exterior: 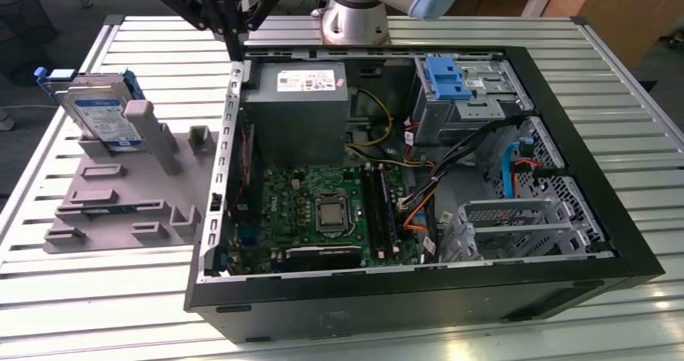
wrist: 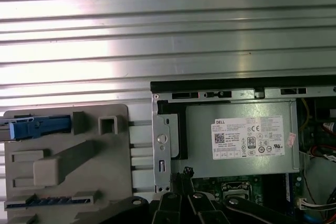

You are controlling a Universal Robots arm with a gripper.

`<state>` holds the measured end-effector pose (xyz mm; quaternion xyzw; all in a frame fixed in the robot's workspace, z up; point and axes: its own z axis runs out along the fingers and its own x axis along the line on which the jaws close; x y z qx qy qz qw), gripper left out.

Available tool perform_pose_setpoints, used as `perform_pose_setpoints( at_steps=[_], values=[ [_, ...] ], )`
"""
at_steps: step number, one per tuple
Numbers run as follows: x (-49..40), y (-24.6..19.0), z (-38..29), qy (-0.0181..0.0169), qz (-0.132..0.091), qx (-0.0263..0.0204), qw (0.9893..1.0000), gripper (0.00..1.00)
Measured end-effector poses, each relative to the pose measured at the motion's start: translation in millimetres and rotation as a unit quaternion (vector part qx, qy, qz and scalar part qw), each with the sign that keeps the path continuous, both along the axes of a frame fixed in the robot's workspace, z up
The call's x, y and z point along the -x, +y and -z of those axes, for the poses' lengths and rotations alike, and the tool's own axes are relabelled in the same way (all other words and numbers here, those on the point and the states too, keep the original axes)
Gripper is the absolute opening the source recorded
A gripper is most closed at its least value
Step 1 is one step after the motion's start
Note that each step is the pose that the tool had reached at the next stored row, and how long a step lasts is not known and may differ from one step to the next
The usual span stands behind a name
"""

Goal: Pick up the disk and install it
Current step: 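Reach for the disk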

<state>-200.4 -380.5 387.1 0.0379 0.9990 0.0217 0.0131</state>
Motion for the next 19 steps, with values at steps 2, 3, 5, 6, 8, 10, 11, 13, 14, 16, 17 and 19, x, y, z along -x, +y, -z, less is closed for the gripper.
perform_pose_setpoints(
  at_steps=[2,3,5,6,8,10,11,13,14,16,17,19],
  values=[
    [0.7,0.4,0.0,0.0000,0.000,0.0000,1.0000,0.11],
    [0.7,0.4,0.0,0.0000,0.000,0.0000,1.0000,0.11],
    [0.7,0.5,0.0,0.0000,0.000,0.0000,1.0000,0.11],
    [0.8,0.5,0.0,0.0000,0.000,0.0000,1.0000,0.11],
    [1.2,0.5,0.1,0.0000,0.000,0.0000,1.0000,0.11],
    [2.0,0.5,0.1,0.0000,0.000,0.0000,1.0000,0.11],
    [2.1,0.5,0.1,0.0003,0.000,0.0000,1.0000,0.11],
    [2.4,0.5,0.1,0.0020,0.000,0.0000,1.0000,0.11],
    [2.5,0.5,0.2,0.0036,0.000,0.0000,1.0000,0.11],
    [2.9,0.5,0.6,0.0082,0.000,0.0000,1.0000,0.11],
    [4.3,0.5,0.5,0.0085,0.000,0.0001,1.0000,0.11],
    [9.0,0.8,0.6,0.0084,0.000,0.0000,1.0000,0.11]
  ],
)
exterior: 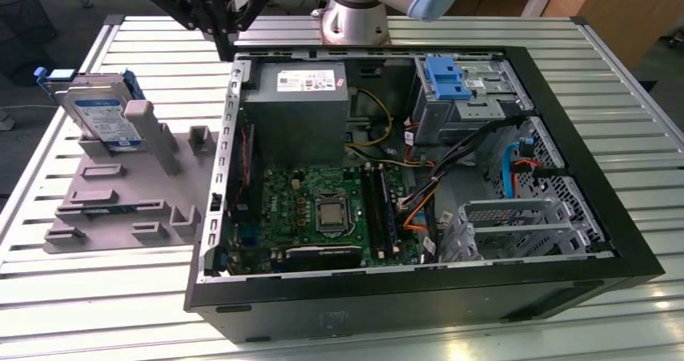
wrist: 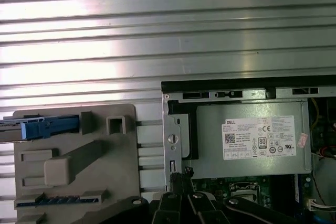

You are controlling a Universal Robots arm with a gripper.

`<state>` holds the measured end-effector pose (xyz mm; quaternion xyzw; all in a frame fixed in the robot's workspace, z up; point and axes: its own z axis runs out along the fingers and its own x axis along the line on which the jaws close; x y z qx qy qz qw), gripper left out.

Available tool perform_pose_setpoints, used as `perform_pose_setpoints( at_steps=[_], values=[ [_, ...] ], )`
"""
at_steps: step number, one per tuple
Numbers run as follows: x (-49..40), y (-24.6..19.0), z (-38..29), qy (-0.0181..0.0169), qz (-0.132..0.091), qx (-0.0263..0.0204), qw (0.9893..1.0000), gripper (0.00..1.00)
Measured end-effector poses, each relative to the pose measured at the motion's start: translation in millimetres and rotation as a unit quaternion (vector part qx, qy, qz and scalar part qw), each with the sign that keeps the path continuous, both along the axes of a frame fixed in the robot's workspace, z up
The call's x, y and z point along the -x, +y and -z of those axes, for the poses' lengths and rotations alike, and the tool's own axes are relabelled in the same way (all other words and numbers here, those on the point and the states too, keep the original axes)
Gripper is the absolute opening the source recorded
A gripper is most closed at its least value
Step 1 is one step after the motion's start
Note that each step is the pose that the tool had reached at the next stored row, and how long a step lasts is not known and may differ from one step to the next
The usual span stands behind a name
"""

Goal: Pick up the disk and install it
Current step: 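Reach for the disk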

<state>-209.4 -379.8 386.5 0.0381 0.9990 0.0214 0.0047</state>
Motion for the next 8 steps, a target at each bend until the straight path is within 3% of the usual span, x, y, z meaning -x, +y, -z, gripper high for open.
perform_pose_setpoints(
  at_steps=[3,8],
  values=[
    [6.0,0.8,0.0,0.0000,0.000,0.0000,1.0000,0.11],
    [7.3,1.5,0.1,0.0000,0.000,0.0000,1.0000,0.11]
  ],
)
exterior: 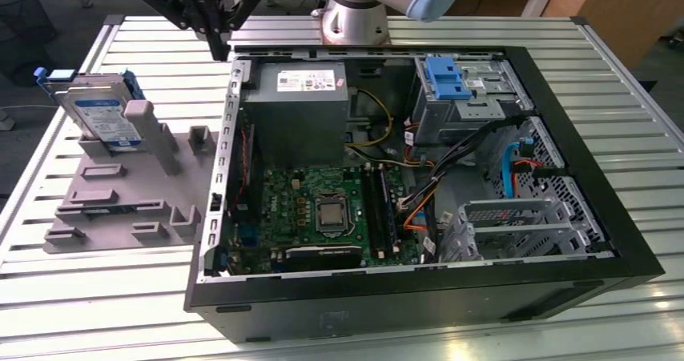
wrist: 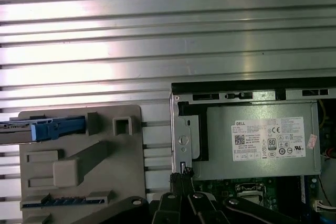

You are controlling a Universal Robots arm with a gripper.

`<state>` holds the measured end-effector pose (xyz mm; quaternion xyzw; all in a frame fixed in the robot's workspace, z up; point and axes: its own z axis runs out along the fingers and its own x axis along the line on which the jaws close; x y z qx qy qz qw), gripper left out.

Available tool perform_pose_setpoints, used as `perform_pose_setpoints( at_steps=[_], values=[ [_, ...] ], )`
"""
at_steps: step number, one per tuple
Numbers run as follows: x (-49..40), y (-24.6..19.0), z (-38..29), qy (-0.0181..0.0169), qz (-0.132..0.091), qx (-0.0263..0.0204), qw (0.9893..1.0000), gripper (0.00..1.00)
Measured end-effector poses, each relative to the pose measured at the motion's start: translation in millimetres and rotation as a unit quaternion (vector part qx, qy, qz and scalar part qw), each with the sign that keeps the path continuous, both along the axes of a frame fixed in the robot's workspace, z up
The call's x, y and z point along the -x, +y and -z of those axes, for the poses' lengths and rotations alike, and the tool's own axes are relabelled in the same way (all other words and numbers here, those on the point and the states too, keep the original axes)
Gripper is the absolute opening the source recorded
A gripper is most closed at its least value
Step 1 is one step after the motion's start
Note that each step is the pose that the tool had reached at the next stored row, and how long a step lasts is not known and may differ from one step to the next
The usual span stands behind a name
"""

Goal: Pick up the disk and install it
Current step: 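Reach for the disk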

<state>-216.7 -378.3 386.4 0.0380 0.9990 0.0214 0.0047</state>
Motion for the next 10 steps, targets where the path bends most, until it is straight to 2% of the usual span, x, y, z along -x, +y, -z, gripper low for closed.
perform_pose_setpoints(
  at_steps=[6,10],
  values=[
    [2.4,0.7,0.0,0.0000,0.000,0.0000,1.0000,0.11],
    [6.9,4.2,0.1,0.0000,0.000,0.0000,1.0000,0.11]
  ],
)
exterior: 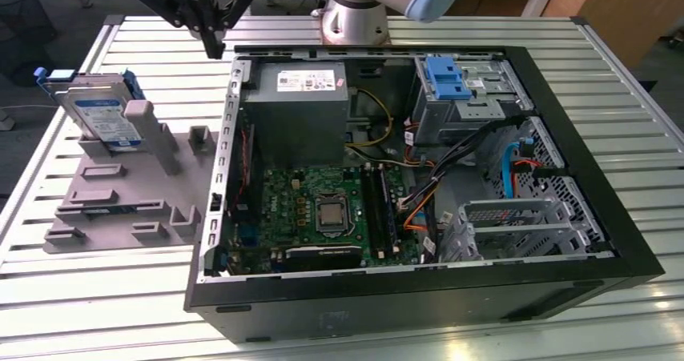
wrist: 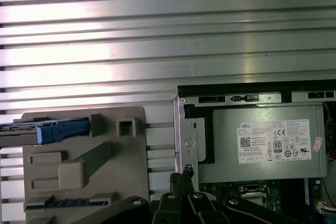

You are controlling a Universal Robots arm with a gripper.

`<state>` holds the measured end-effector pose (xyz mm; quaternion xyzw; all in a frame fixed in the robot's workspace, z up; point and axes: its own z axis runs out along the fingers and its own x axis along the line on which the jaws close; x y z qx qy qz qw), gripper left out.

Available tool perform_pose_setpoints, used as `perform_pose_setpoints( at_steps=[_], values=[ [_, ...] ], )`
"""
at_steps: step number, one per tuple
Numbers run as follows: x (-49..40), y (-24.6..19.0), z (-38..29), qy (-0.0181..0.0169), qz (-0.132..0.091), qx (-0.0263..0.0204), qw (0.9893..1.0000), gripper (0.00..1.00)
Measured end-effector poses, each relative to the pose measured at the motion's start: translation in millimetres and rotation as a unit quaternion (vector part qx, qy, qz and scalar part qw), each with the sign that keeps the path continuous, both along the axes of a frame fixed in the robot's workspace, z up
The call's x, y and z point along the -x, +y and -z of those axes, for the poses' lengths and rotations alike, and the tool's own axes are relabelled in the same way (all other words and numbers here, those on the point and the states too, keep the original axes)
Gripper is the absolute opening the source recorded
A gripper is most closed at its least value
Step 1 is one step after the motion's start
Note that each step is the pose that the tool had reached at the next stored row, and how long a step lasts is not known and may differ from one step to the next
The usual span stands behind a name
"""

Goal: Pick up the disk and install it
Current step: 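Reach for the disk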

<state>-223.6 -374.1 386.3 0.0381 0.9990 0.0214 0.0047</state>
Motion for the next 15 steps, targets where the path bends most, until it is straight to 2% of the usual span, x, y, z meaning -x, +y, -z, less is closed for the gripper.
perform_pose_setpoints(
  at_steps=[3,7,15],
  values=[
    [3.6,4.0,0.1,-0.0001,0.000,0.0000,1.0000,0.11],
    [12.4,6.2,0.3,0.0000,0.000,0.0000,1.0000,0.11],
    [23.1,11.3,1.2,0.0000,0.000,0.0000,1.0000,0.11]
  ],
)
